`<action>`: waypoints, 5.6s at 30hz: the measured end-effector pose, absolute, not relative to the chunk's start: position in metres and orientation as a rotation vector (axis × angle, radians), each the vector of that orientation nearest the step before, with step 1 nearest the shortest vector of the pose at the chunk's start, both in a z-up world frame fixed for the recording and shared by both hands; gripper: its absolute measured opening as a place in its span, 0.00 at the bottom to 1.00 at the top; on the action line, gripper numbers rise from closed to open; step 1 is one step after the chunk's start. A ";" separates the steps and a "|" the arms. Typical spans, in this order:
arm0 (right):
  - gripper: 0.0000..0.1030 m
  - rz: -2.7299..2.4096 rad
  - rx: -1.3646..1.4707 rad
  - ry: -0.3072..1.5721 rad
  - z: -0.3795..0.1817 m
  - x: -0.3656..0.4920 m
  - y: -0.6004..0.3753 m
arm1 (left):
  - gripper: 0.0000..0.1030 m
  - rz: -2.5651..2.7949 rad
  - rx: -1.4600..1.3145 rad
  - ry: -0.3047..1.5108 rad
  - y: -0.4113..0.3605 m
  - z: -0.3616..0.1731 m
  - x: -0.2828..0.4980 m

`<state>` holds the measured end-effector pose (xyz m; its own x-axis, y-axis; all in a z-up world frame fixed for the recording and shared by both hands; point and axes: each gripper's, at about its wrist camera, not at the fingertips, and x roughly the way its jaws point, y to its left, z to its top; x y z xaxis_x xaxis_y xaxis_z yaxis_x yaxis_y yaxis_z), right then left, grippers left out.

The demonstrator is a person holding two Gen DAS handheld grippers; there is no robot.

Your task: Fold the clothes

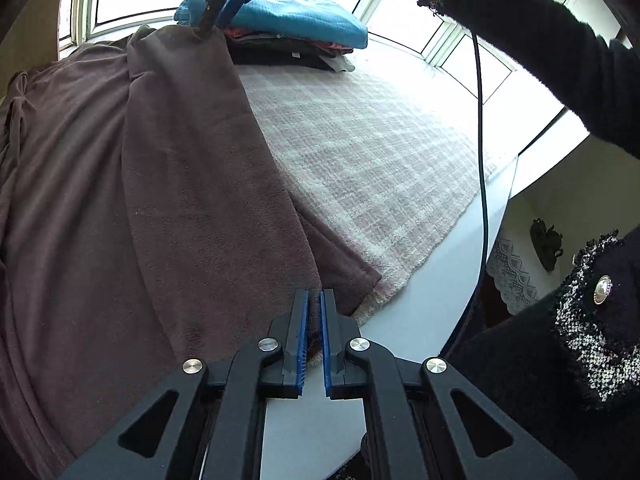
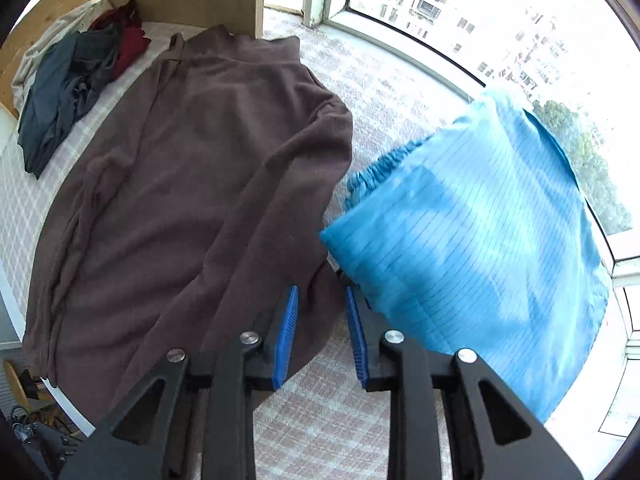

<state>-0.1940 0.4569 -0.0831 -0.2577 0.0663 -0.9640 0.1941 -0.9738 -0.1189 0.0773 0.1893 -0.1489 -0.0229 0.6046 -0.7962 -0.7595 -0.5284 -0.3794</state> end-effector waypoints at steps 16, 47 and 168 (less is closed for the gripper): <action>0.61 -2.372 2.166 0.390 -0.163 -0.339 0.438 | 0.37 1.894 -1.344 0.217 0.167 -0.157 0.038; 0.28 -2.405 1.965 0.000 -0.138 -0.345 0.439 | 0.22 1.878 -1.343 0.040 0.149 -0.148 0.026; 0.13 -1.978 2.072 0.449 -0.182 -0.223 0.383 | 0.09 1.881 -1.279 -0.111 0.198 -0.151 0.086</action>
